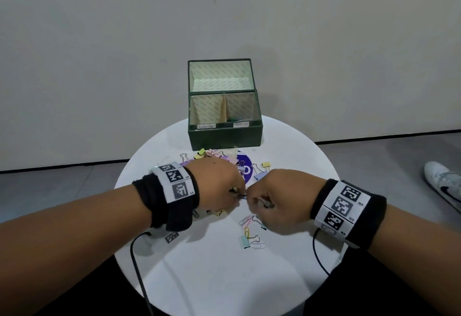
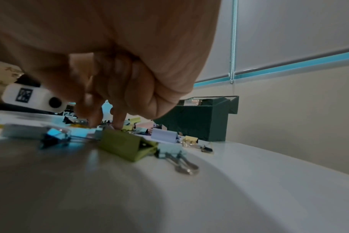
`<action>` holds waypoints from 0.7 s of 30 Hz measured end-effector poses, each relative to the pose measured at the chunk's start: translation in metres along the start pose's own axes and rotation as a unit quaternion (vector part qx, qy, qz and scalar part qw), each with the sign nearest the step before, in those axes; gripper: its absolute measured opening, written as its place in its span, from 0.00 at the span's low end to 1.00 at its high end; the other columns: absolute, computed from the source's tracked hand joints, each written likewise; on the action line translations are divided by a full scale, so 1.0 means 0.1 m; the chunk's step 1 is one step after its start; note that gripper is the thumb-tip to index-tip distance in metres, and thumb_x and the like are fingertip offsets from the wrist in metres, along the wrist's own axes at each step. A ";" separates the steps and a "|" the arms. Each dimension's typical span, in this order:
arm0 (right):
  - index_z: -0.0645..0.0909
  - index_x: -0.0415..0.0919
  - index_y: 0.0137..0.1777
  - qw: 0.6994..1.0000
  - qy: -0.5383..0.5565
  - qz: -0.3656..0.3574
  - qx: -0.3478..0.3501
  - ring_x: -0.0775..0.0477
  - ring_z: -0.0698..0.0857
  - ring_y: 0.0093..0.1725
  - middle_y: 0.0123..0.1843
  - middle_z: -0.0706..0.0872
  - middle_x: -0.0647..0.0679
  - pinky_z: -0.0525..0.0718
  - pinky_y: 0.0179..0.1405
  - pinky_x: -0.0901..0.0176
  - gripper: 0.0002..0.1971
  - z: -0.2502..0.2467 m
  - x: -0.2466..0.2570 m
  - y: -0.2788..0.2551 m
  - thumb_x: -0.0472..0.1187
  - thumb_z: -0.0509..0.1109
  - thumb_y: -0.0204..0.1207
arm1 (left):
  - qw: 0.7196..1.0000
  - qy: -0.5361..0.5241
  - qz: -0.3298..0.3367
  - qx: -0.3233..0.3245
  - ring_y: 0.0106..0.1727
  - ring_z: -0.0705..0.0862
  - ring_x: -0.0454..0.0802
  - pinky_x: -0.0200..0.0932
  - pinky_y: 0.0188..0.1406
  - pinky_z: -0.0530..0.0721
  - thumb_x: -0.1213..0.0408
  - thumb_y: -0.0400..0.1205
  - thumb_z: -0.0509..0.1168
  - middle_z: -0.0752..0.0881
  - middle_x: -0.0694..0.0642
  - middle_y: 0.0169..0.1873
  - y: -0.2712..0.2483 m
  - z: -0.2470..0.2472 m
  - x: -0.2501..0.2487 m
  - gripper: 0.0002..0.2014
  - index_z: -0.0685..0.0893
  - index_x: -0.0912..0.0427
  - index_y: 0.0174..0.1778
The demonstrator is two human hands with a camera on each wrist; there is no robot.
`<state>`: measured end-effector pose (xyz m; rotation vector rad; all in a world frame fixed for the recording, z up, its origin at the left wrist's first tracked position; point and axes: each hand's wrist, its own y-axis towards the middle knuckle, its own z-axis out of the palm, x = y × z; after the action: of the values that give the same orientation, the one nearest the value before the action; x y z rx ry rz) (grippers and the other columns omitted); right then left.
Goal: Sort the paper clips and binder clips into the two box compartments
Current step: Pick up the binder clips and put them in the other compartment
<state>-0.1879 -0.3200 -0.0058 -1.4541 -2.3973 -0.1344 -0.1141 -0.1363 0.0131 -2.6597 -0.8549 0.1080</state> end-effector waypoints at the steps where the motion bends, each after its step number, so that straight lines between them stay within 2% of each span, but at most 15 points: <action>1: 0.86 0.55 0.51 1.000 -0.009 -0.004 0.007 0.56 0.77 0.36 0.37 0.85 0.58 0.75 0.36 0.66 0.08 0.02 0.02 -0.01 0.51 0.69 0.74 | 1.000 0.011 0.009 0.008 0.50 0.85 0.50 0.48 0.50 0.86 0.49 0.81 0.64 0.87 0.45 0.48 0.01 0.00 -0.02 0.13 0.87 0.40 0.59; 3: 0.86 0.60 0.58 0.999 -0.011 -0.014 0.030 0.60 0.77 0.37 0.40 0.86 0.62 0.74 0.39 0.70 0.14 0.05 0.05 0.00 0.56 0.73 0.73 | 0.999 0.031 0.022 0.011 0.51 0.84 0.52 0.49 0.49 0.86 0.51 0.81 0.64 0.86 0.46 0.48 0.03 0.00 -0.04 0.13 0.88 0.41 0.59; 7: 0.89 0.58 0.54 0.999 -0.012 -0.013 0.038 0.57 0.81 0.43 0.46 0.90 0.60 0.81 0.46 0.61 0.09 0.04 0.02 0.06 0.53 0.73 0.76 | 0.995 0.071 0.066 -0.005 0.51 0.84 0.54 0.50 0.48 0.86 0.53 0.84 0.59 0.86 0.48 0.46 0.03 0.01 -0.08 0.13 0.87 0.45 0.59; 9: 0.89 0.56 0.50 0.999 -0.015 -0.009 0.045 0.57 0.79 0.39 0.42 0.88 0.58 0.80 0.43 0.61 0.07 0.05 0.00 0.07 0.52 0.73 0.75 | 0.994 0.073 0.074 -0.012 0.51 0.84 0.53 0.49 0.47 0.86 0.53 0.85 0.58 0.87 0.48 0.46 0.03 0.03 -0.09 0.13 0.87 0.45 0.59; 11: 0.86 0.53 0.45 0.999 -0.027 -0.019 0.039 0.56 0.76 0.33 0.34 0.83 0.58 0.79 0.38 0.61 0.05 0.07 0.00 0.07 0.51 0.71 0.75 | 0.996 0.067 0.065 -0.014 0.50 0.84 0.53 0.49 0.46 0.86 0.54 0.84 0.59 0.87 0.48 0.46 0.03 0.06 -0.08 0.12 0.87 0.46 0.57; 13: 0.82 0.51 0.41 0.999 -0.040 -0.023 0.023 0.59 0.73 0.29 0.29 0.77 0.59 0.75 0.34 0.63 0.04 0.08 0.00 0.06 0.49 0.69 0.74 | 0.998 0.041 0.044 -0.023 0.51 0.85 0.52 0.48 0.48 0.86 0.54 0.83 0.61 0.86 0.46 0.47 0.02 0.09 -0.05 0.11 0.87 0.46 0.55; 16: 0.76 0.54 0.37 0.999 -0.045 -0.009 0.025 0.60 0.72 0.28 0.28 0.75 0.59 0.67 0.29 0.68 0.05 0.08 -0.02 0.06 0.47 0.69 0.73 | 0.999 -0.019 0.025 -0.034 0.54 0.84 0.49 0.47 0.54 0.85 0.50 0.81 0.65 0.86 0.44 0.52 0.01 0.10 -0.02 0.10 0.88 0.43 0.55; 19: 0.76 0.52 0.36 0.999 -0.033 0.013 0.027 0.57 0.74 0.31 0.30 0.77 0.59 0.74 0.31 0.63 0.04 0.09 -0.07 0.07 0.46 0.67 0.71 | 0.999 -0.032 0.032 -0.012 0.56 0.83 0.47 0.48 0.57 0.84 0.46 0.81 0.66 0.86 0.42 0.54 0.01 0.09 -0.05 0.11 0.88 0.40 0.57; 21: 0.79 0.51 0.37 0.999 -0.022 0.033 0.023 0.57 0.75 0.30 0.30 0.78 0.58 0.77 0.30 0.61 0.01 0.07 -0.11 0.07 0.45 0.68 0.69 | 0.999 -0.019 0.043 -0.007 0.55 0.83 0.47 0.48 0.56 0.84 0.47 0.82 0.65 0.87 0.42 0.54 0.01 0.07 -0.09 0.11 0.88 0.40 0.58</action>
<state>-0.1784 -0.3242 -0.0169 -1.5281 -2.3684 -0.0306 -0.1220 -0.1397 0.0056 -2.7151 -0.7560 0.1746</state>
